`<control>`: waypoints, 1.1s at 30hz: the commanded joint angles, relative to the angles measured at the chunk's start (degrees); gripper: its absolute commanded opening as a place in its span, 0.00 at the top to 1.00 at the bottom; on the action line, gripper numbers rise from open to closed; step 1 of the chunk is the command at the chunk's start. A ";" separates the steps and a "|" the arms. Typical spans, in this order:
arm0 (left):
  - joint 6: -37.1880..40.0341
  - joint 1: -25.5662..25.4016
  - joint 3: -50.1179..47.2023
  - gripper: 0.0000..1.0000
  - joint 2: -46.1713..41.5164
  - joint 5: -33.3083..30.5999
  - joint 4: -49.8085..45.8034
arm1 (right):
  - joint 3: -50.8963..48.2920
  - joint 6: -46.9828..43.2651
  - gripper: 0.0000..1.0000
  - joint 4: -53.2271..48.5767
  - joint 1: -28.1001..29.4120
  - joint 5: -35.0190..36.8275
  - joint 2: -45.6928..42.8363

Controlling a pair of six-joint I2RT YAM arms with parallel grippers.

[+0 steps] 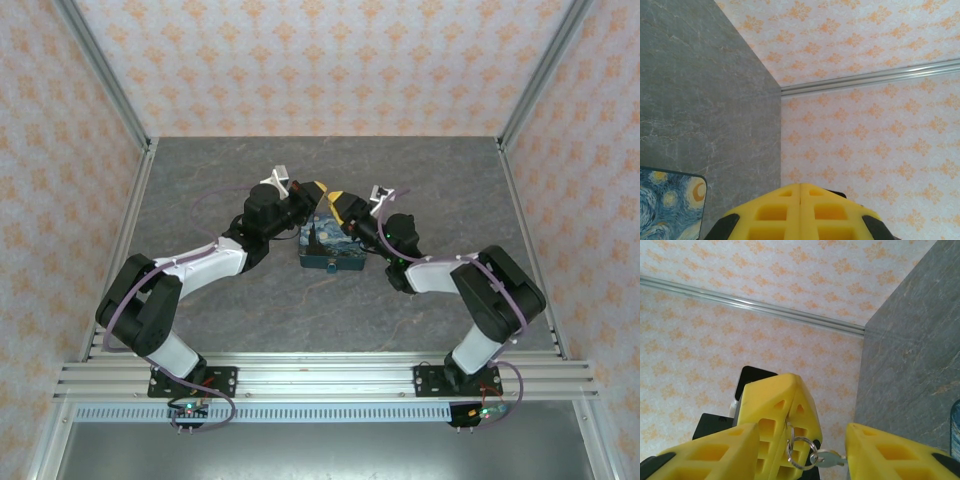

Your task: Unlock the padlock with the key

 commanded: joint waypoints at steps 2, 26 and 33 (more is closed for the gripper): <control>-0.46 -0.63 0.78 1.00 -0.71 -0.74 2.09 | 1.57 0.27 0.53 3.62 0.49 -1.25 1.04; -0.45 -1.15 -0.29 1.00 -0.73 -1.32 2.55 | 2.64 1.43 0.70 3.39 0.43 0.02 2.03; -0.55 -1.27 -0.58 1.00 -0.75 -1.53 2.73 | 2.64 1.86 0.77 3.39 0.34 0.23 1.97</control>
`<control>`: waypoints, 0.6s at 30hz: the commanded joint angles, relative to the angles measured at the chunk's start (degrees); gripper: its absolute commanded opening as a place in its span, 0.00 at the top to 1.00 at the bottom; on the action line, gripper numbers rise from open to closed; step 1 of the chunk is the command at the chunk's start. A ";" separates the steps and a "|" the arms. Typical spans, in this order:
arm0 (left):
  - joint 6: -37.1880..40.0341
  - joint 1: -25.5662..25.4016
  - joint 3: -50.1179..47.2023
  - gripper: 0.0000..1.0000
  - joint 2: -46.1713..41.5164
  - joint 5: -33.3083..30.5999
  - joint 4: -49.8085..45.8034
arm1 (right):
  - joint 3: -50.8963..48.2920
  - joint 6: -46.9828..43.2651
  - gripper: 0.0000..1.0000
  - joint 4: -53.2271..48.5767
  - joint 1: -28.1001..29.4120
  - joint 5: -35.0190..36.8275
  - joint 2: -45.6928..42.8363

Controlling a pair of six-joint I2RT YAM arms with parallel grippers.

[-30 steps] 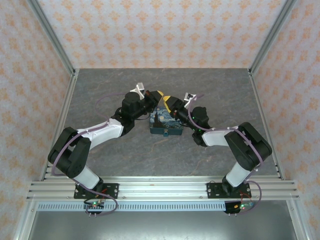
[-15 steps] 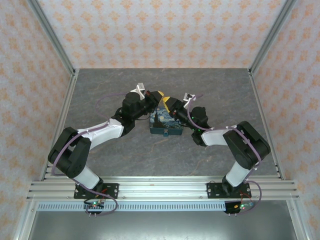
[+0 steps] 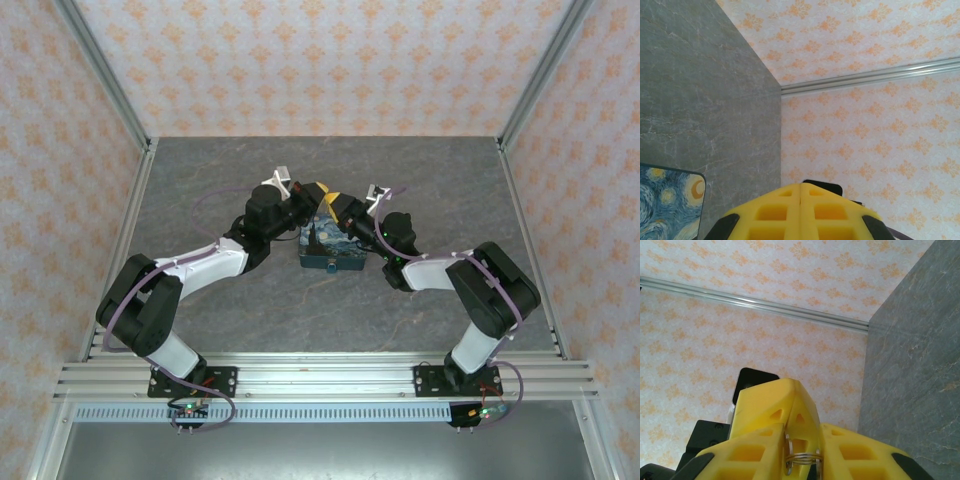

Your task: Unlock the padlock with the key

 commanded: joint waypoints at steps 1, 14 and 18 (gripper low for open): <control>-0.51 -0.54 -0.52 1.00 -0.85 -0.84 2.73 | 1.31 0.23 0.77 2.56 0.10 0.96 0.28; -0.79 -0.44 -1.83 1.00 -1.27 -1.82 3.59 | -0.26 1.29 1.00 3.28 -0.82 2.15 0.16; -0.79 -0.56 -1.87 1.00 -1.34 -2.17 3.60 | -0.69 1.55 1.00 3.48 -0.98 2.33 0.18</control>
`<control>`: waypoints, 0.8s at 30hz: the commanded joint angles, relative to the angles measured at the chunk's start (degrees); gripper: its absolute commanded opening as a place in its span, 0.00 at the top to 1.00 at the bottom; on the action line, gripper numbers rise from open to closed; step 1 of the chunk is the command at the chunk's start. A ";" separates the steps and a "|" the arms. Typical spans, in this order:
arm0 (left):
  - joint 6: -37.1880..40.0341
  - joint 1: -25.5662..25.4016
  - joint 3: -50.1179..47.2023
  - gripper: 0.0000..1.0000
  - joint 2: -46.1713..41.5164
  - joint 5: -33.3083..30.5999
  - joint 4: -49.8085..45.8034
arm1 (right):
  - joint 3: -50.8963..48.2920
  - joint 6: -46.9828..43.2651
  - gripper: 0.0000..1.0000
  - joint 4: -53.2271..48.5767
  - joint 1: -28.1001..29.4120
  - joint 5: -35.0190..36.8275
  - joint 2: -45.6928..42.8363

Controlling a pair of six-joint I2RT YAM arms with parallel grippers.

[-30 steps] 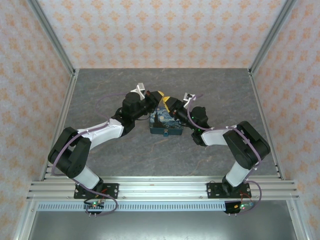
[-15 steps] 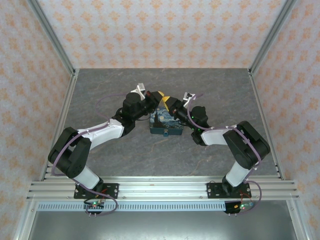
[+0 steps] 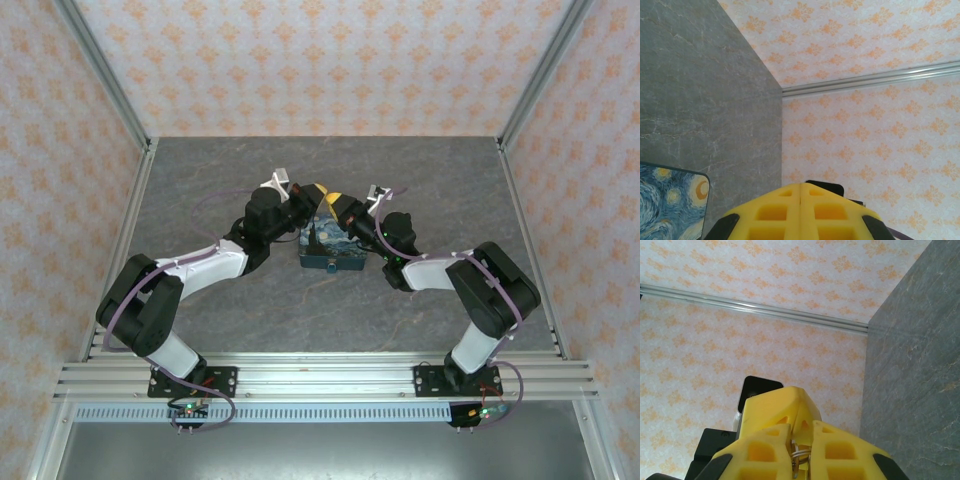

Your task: Unlock the padlock with the key

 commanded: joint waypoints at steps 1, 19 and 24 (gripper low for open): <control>-0.35 -0.53 -0.53 1.00 -1.31 -1.37 2.23 | -0.73 0.40 1.00 3.60 -0.93 1.40 0.18; 1.66 -0.39 2.77 0.54 -1.72 -1.09 -4.06 | -5.19 -0.76 1.00 2.76 -2.41 -0.66 -3.23; 2.46 -0.27 2.66 0.36 -2.58 -1.52 -5.88 | -6.42 -0.91 1.00 1.72 -3.23 -0.73 -4.54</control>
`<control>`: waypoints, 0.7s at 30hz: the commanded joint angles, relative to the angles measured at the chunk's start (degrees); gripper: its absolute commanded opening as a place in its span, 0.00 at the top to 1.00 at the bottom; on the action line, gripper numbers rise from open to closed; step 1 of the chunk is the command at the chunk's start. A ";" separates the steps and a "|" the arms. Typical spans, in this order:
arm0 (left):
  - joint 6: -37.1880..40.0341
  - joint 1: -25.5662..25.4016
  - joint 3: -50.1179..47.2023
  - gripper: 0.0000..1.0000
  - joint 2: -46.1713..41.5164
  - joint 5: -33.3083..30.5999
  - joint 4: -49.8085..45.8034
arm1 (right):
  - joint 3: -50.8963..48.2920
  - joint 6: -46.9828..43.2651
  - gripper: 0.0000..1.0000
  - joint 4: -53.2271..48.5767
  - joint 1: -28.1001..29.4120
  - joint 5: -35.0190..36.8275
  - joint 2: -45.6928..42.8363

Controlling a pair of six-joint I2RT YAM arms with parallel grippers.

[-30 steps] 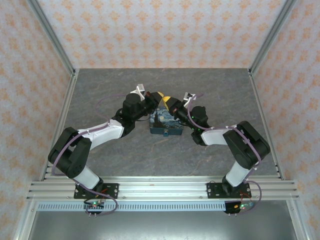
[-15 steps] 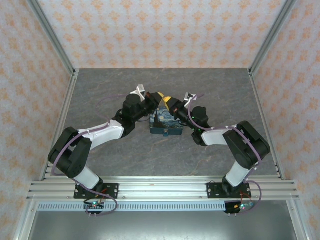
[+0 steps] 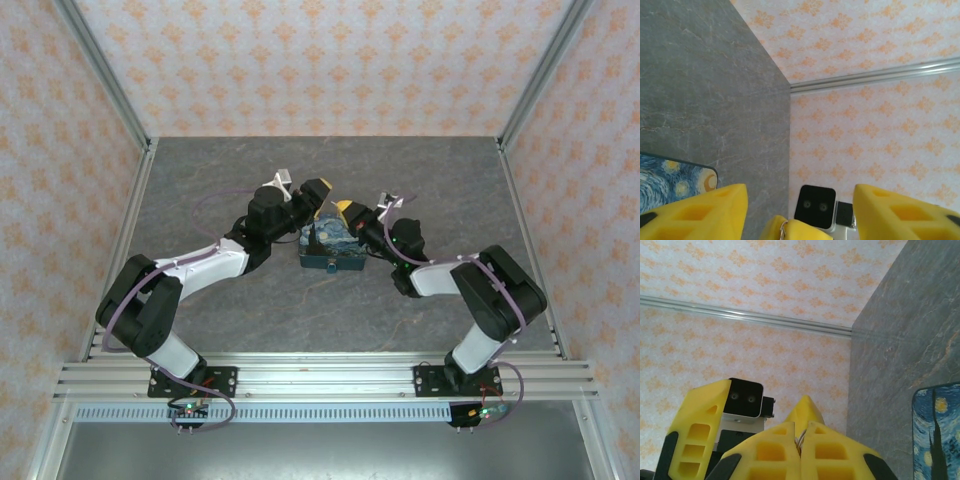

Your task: Unlock the padlock with the key

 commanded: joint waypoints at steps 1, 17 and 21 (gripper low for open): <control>1.53 0.35 1.39 0.33 -2.47 -1.39 -1.89 | -1.04 -1.02 1.00 0.87 -0.68 0.23 -2.67; 22.53 -1.78 -7.02 0.13 -16.09 -2.11 -32.99 | -2.00 -5.31 1.00 -22.04 -5.65 -1.84 -11.95; 28.34 -5.00 -11.60 0.22 -17.37 -4.10 -36.21 | 0.30 -7.63 1.00 -28.90 -6.39 -3.39 -12.47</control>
